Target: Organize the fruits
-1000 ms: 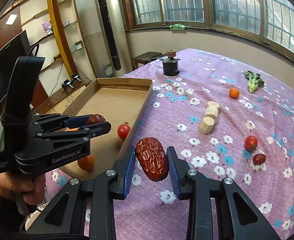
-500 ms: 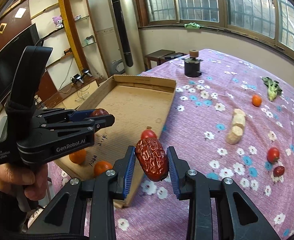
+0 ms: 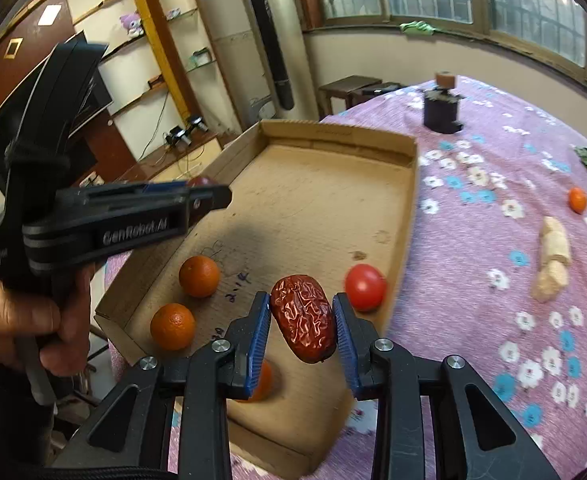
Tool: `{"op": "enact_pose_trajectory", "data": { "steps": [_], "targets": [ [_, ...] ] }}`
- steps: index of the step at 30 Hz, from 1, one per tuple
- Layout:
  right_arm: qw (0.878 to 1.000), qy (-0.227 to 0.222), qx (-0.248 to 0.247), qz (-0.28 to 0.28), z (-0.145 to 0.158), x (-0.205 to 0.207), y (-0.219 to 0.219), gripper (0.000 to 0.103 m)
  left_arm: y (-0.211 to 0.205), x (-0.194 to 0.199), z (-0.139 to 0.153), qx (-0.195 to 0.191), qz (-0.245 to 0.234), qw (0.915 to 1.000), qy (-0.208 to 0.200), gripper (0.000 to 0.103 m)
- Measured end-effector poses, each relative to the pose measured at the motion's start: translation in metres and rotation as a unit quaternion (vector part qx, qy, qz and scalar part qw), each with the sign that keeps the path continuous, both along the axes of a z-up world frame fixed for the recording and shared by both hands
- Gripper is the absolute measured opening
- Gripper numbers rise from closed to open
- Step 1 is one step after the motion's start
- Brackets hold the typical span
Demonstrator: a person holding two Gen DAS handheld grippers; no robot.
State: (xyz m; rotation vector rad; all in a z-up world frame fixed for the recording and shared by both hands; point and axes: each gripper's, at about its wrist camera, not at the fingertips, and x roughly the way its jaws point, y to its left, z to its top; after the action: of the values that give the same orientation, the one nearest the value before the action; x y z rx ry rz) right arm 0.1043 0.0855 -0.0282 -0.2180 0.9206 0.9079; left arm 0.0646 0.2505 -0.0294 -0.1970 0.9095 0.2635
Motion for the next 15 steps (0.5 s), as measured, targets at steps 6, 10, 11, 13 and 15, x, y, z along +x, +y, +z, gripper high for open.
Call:
{"op": "enact_pose_trajectory", "data": {
  "steps": [6,10,11,13,15],
  "targets": [
    [1.0,0.015,-0.019,0.014,-0.017,0.002,0.017,0.032,-0.003,0.009,-0.013,-0.002,-0.01,0.9996,0.025,0.03],
    [0.999,0.019,-0.031,0.018,-0.023,0.003,0.021,0.032,-0.007,0.014,-0.022,-0.003,-0.02,0.9986,0.048,0.03],
    [0.999,0.02,-0.033,0.019,-0.024,0.004,0.021,0.032,-0.008,0.015,-0.025,-0.002,-0.021,0.9983,0.054,0.03],
    [0.999,0.025,-0.037,0.021,-0.027,0.004,0.023,0.032,-0.009,0.016,-0.029,0.0,-0.023,0.9976,0.065,0.03],
    [0.999,0.025,-0.037,0.021,-0.028,0.005,0.023,0.033,-0.009,0.017,-0.029,0.004,-0.019,0.9973,0.071,0.03]
  ]
}}
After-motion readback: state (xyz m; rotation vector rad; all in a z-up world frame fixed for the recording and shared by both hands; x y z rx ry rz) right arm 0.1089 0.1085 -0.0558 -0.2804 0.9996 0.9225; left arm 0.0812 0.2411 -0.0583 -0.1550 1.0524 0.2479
